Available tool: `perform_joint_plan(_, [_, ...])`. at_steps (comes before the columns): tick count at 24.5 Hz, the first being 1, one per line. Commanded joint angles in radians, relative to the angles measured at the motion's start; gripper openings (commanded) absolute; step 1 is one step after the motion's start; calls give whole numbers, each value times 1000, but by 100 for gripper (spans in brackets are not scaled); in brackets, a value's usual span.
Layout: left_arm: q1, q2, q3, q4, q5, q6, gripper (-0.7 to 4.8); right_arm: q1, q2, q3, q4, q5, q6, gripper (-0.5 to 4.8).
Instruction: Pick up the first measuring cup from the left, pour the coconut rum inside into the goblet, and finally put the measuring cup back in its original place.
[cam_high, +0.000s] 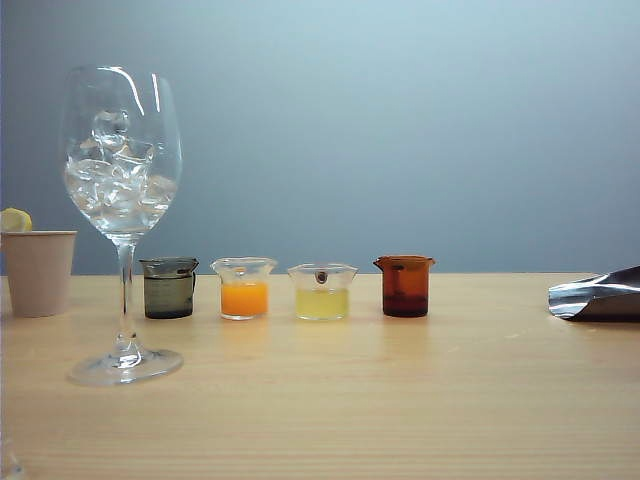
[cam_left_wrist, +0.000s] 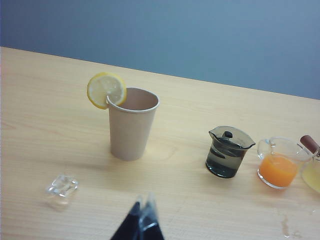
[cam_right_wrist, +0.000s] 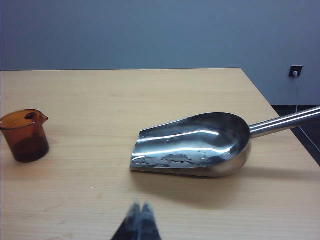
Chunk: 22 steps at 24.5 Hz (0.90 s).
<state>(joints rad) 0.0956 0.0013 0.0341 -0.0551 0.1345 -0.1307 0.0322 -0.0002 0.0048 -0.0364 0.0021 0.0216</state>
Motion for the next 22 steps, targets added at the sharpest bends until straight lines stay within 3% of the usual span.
perform_joint_plan(1, [0, 0, 0, 17, -18, 0, -5, -1, 2, -4, -12, 56, -7, -6])
perform_joint_plan(7, [0, 0, -7, 60, -20, -23, -5, 0, 2, 33, -17, 40, -6, -6])
perform_joint_plan(12, [0, 13, 192, -52, -59, -27, -5, 38, 76, 257, -55, 50, 12, -7])
perform_joint_plan(17, [0, 180, 369, -69, 18, 7, -5, 140, 409, 571, -57, 17, 34, -6])
perform_joint_plan(22, [0, 426, 476, -6, 142, 45, -5, 296, 638, 737, 33, 18, 23, -6])
